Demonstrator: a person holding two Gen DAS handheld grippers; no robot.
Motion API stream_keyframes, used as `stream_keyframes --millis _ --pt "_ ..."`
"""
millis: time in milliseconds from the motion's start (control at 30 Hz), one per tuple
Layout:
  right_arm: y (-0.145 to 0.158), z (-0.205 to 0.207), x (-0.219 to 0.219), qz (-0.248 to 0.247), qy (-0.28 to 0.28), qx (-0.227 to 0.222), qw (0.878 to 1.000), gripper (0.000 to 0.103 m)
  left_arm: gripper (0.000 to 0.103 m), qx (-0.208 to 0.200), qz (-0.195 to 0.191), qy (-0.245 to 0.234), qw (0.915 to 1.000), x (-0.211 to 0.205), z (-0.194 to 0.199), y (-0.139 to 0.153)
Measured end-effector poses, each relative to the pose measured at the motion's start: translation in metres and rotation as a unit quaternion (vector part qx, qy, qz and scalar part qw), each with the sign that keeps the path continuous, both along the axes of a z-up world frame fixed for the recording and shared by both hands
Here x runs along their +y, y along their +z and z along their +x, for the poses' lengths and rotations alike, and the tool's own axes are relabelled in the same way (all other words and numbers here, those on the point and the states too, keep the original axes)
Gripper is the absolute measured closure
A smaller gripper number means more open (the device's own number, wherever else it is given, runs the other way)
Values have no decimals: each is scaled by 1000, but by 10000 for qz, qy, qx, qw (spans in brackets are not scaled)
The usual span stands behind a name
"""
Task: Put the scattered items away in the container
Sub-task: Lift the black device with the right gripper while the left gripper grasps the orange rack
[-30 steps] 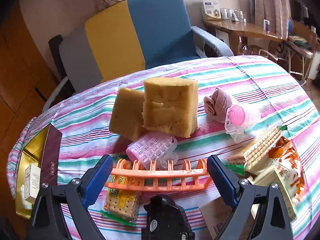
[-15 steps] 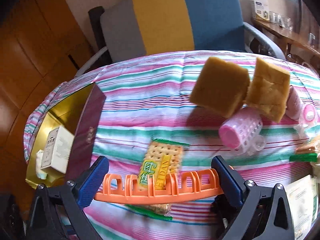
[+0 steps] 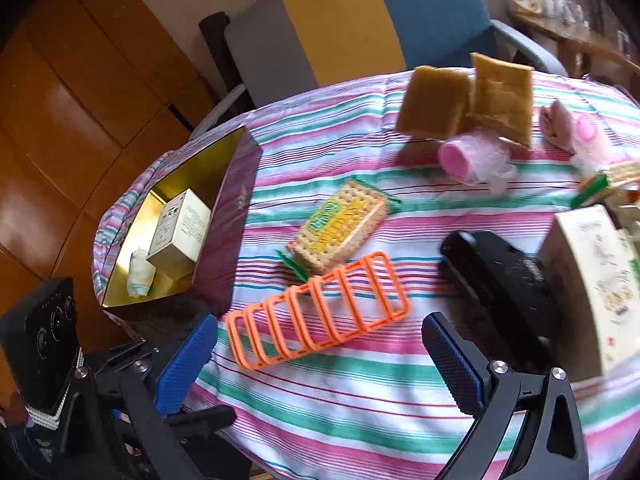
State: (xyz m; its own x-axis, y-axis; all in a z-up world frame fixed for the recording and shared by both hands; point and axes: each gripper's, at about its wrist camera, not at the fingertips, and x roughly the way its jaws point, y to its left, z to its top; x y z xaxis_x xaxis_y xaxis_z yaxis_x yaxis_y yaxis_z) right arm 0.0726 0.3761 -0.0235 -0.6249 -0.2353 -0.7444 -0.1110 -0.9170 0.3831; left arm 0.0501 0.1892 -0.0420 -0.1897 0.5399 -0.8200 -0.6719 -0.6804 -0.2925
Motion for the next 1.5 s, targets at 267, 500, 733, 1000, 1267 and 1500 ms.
stream_keyframes --millis 267,500,733,1000,1267,1500 --pt "-15 10 55 251 -630 -97 9976 0 34 531 -335 -344 9974 14 1 13" --pt "-24 -10 53 1004 -308 -269 9941 15 34 709 -669 -642 9932 37 -14 8" --pt "-43 -26 53 1522 -57 -511 9870 23 34 731 -939 -884 9889 60 -31 -3" --pt "-42 -24 54 1706 -208 -558 9835 36 34 765 -1053 -1056 9858 72 -36 -9" --pt "-40 1 43 1573 -496 -622 9843 36 33 373 -822 -975 9911 57 -16 -6" --pt "-39 16 38 1634 -523 -660 9830 35 33 -75 -460 -991 9940 41 6 -7"
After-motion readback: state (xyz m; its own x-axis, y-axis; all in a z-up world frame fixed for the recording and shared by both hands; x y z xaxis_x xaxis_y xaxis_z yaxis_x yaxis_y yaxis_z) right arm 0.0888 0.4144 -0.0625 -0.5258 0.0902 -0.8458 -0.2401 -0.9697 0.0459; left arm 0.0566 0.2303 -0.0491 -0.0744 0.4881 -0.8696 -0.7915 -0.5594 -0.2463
